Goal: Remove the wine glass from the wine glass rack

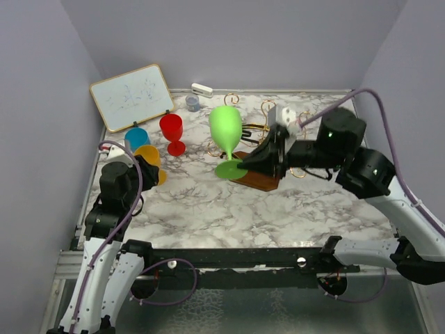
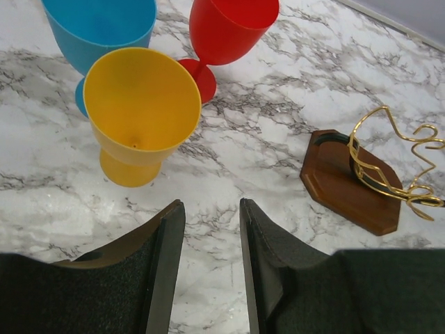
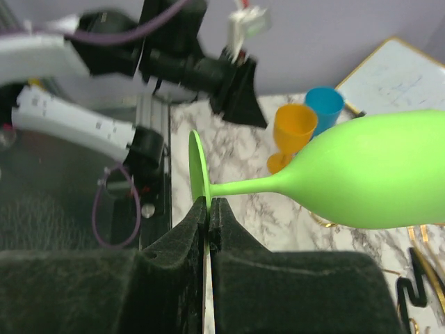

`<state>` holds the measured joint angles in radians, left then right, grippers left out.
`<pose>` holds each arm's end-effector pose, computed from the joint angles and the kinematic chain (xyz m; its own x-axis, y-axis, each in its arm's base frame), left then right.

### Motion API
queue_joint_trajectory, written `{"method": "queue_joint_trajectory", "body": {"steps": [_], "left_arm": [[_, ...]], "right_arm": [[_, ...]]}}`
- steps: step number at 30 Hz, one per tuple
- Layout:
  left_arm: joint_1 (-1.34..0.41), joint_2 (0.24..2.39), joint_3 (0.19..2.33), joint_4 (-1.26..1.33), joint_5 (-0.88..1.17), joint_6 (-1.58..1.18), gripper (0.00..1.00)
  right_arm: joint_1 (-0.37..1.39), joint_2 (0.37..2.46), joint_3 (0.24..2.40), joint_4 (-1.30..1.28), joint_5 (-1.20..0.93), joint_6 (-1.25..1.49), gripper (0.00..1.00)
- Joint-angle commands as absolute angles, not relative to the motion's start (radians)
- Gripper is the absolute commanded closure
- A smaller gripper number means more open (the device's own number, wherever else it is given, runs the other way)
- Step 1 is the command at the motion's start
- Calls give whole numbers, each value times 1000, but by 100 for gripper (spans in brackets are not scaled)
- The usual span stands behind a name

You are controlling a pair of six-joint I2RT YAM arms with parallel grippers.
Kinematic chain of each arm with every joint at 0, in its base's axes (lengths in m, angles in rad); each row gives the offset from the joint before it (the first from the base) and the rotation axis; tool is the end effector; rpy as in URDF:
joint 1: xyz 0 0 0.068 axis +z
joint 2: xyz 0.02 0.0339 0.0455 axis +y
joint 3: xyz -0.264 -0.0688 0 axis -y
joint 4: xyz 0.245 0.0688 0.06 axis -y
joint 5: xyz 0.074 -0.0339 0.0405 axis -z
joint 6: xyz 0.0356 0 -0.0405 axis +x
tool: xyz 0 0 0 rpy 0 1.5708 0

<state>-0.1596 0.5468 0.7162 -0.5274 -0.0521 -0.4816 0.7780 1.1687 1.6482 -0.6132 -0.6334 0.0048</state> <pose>0.1271 -0.0186 0.3128 -0.3578 -0.4109 -0.8385 -0.0623 0.9065 -0.4177 0.1335 0.1611 0.5090 -0.0997 -0.0928 -0.9907 -0.9831 0.1629 0.0837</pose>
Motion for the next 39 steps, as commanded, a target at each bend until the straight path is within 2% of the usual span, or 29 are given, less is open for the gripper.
{"method": "queue_joint_trajectory", "body": {"steps": [1,9,12,16,22,31,39], "left_arm": [[-166,548,855,-607,16,-601,59],[-166,608,1169,-821,162,-673,58],[-166,628,1245,-930,182,-677,57],[-165,631,1236,-1017,311,-683,57],[-165,578,1113,-1050,493,-681,57],[-166,497,984,-1008,593,-721,57],[-166,477,965,-1022,596,-713,57]], "right_arm": [[1023,1057,1468,-600,-334,-296,99],[1475,1020,1134,-517,70,-601,99],[1585,989,988,-378,206,-711,99],[1685,990,815,-203,393,-871,99],[1753,983,583,133,549,-1138,99],[1764,1119,450,346,596,-1360,99],[1775,1173,411,487,588,-1464,99]]}}
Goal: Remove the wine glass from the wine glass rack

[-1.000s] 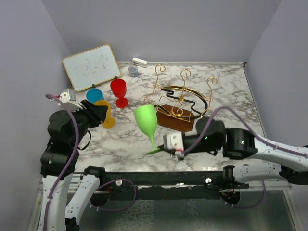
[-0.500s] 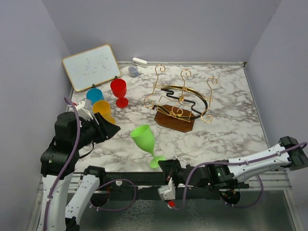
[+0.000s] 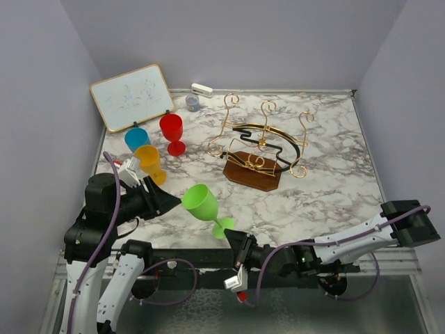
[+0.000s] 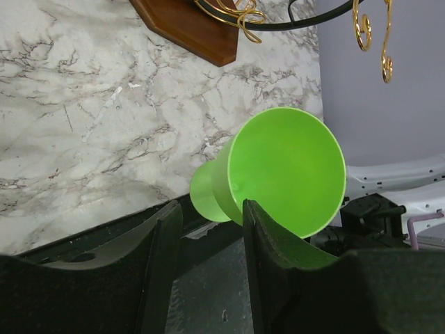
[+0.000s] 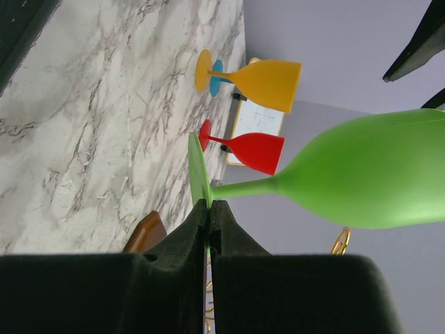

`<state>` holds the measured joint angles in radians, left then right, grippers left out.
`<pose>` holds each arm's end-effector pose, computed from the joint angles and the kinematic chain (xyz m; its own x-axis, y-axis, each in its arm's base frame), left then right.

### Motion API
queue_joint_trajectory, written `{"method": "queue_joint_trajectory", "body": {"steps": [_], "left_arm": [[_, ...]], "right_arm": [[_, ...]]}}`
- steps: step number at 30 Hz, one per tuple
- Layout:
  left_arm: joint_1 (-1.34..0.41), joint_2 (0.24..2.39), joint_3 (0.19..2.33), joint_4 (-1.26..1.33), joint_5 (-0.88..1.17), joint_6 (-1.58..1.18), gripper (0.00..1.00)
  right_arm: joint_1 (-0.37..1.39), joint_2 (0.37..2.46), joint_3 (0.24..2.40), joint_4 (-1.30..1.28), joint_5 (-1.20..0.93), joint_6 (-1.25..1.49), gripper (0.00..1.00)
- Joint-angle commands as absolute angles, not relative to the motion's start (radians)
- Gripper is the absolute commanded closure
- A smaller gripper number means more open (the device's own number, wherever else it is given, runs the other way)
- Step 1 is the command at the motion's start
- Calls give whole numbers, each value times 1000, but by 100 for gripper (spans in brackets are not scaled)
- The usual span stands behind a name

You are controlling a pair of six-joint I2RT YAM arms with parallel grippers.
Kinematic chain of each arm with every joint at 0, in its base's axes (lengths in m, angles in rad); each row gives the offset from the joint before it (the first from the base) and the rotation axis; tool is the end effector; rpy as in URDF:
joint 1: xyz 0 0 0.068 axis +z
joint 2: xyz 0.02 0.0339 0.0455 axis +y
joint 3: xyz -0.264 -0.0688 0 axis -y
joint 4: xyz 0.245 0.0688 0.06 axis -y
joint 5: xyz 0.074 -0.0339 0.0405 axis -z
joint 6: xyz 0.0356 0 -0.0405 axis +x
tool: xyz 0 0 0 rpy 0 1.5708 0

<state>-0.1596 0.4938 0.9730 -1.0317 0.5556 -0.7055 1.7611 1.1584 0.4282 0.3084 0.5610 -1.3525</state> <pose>0.0622 -0.0290 0.3501 -0.7694 -0.4341 -0.4685 0.1043 0.6383 -0.7627 -0.0252 0.2312 0.1940 0.9181 -0.3960 0.0151 -0.1243 -0.3239 -0.9379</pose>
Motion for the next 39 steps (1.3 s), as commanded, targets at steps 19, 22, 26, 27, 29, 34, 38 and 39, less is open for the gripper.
{"method": "queue_joint_trajectory", "body": {"steps": [19,22,26,27,29,34,38,39], "left_arm": [[-166,456,889,-1008,620,-699,57],[-166,450,865,-1006,622,-699,57],[-166,440,848,-1004,626,-702,57],[-166,438,846,-1003,626,-703,57],[-166,434,843,-1002,627,-707,57],[-166,438,865,-1012,601,-700,94],[-166,458,926,-1062,474,-667,100],[-166,463,946,-1071,432,-659,100]], "right_arm": [[1779,1377,434,727,592,-1645,99],[1779,1395,436,763,602,-1665,99],[1778,1403,437,794,609,-1675,99],[1779,1405,437,798,609,-1676,99],[1779,1406,436,804,613,-1679,99],[1778,1413,429,812,654,-1661,99],[1778,1402,403,814,723,-1608,74],[1778,1393,392,808,737,-1593,67]]}}
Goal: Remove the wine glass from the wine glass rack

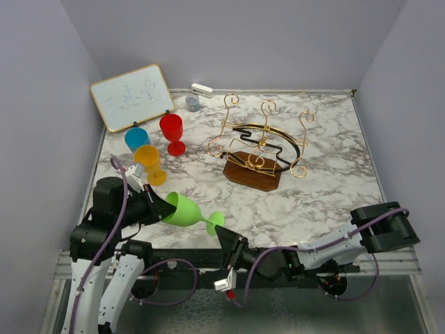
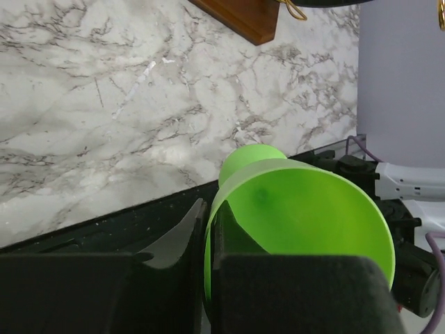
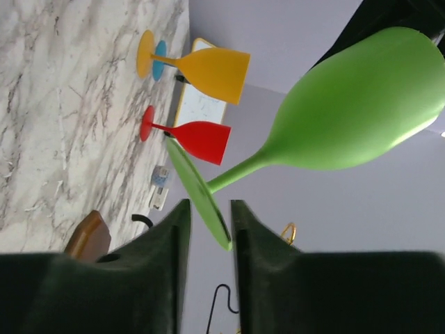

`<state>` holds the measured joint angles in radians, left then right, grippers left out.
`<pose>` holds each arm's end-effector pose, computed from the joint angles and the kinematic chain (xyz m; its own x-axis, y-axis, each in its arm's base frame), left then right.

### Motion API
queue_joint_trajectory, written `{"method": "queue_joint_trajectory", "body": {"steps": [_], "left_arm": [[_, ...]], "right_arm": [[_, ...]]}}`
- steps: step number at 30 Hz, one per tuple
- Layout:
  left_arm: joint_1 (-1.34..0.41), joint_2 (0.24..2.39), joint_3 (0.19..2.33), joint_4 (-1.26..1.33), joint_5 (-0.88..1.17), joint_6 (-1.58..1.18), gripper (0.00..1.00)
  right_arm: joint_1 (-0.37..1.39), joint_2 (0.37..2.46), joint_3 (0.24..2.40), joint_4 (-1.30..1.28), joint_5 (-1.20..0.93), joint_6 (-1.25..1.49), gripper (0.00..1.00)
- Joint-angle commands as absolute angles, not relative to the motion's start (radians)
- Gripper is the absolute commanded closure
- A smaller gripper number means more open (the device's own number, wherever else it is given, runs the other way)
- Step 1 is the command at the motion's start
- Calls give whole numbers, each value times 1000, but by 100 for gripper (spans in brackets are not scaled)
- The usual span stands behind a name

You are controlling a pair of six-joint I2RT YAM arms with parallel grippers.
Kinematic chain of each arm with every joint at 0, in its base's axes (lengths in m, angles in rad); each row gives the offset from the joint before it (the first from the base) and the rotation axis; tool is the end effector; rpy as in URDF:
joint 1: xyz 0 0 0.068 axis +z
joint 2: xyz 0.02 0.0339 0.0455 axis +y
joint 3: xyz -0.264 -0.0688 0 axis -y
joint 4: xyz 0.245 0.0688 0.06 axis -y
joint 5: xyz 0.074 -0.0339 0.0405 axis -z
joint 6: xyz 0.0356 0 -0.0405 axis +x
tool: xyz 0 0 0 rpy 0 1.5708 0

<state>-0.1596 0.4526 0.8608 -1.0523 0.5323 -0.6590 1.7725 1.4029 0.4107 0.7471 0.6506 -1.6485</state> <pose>0.0636 -0.0285 0.3184 -0.7979 -0.4060 -0.4456 0.0620 0.6800 -0.7306 -0.0308 0.2584 0.1766 0.8908 -0.3965 0.2218 0.1181 -0.2693 -0.9558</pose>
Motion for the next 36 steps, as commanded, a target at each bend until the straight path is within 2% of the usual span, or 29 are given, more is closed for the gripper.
{"method": "queue_joint_trajectory", "body": {"steps": [1,3,5,9,13,17,23,29,36], "left_arm": [[-166,475,968,-1078,390,-651,100],[-166,497,1019,-1086,299,-640,100],[-166,528,1073,-1075,219,-631,100],[-166,620,1144,-1022,54,-578,100],[-166,748,1143,-915,-69,-506,100],[-166,907,1123,-792,-99,-445,100],[-166,1123,1167,-694,-143,-373,100],[-172,1270,1201,-667,-162,-330,93],[-216,1325,1219,-646,-167,-341,85]], "right_arm": [[1779,1383,383,794,749,-1573,59],[1779,1356,374,717,765,-1510,47],[1779,1326,386,580,773,-1406,43],[1779,1302,449,272,771,-1180,43],[1780,1327,492,184,804,-1097,44],[1780,1363,563,97,826,-978,46],[1780,1345,581,66,818,-913,47],[1779,1313,583,29,832,-896,47],[1779,1288,587,22,844,-892,47]]}}
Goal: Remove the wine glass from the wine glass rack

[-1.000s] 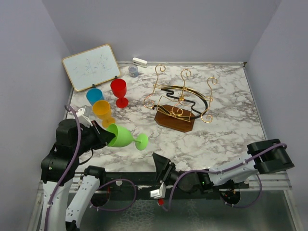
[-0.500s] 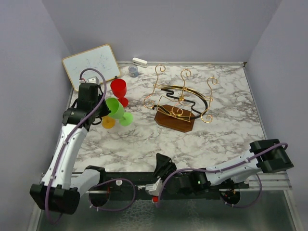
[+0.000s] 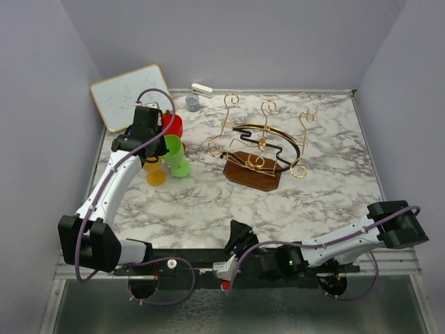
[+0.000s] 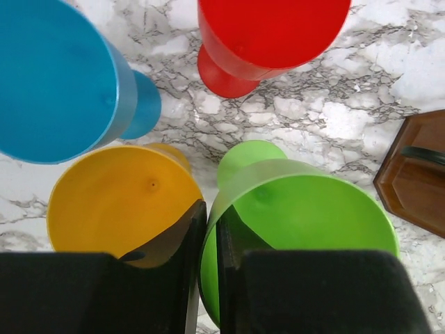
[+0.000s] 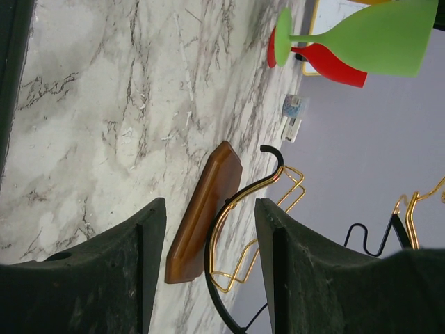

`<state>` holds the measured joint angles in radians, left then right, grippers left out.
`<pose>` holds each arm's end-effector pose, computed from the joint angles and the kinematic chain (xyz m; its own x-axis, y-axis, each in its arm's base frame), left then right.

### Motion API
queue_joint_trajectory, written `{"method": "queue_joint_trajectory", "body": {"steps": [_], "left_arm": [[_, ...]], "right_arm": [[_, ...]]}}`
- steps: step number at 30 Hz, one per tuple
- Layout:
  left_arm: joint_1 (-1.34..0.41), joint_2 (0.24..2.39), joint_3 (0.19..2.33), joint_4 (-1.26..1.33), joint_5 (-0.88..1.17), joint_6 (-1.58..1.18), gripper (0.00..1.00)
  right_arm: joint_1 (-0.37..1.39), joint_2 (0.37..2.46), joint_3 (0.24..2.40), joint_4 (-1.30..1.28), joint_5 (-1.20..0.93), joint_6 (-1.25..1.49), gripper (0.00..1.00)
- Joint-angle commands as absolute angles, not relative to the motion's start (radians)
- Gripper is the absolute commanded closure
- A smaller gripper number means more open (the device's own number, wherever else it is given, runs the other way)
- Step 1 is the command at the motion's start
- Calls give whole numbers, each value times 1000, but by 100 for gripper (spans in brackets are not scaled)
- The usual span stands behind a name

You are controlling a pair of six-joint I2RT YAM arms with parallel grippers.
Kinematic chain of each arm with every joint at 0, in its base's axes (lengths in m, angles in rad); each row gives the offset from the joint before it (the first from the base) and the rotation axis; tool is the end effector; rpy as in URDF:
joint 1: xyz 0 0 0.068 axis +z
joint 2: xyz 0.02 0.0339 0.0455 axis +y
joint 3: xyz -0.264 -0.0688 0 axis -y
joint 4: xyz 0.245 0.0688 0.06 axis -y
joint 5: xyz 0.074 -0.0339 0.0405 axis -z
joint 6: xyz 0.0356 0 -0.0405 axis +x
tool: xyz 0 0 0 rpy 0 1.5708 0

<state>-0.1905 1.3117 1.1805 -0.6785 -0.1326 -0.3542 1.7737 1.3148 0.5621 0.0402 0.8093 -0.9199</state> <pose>0.2743 -0.0481 0.3170 -0.7009 -0.2150 -0.6801 -0.1545 0.9766 -0.1494 -0.0246 0.2477 0.1808 0.7053 -0.7042 -0.0821 -0.3716 -0.2686 -0.8887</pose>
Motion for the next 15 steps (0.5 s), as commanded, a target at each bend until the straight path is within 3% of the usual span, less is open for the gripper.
{"method": "queue_joint_trajectory", "body": {"steps": [1,15], "left_arm": [[-222,1330,1223,-646,-167,-343,83],[-247,1342,1268,-692,-207,-339,78]], "right_arm": [[1781,1287,587,20,845,-890,47],[1779,1287,595,11,859,-876,47]]}}
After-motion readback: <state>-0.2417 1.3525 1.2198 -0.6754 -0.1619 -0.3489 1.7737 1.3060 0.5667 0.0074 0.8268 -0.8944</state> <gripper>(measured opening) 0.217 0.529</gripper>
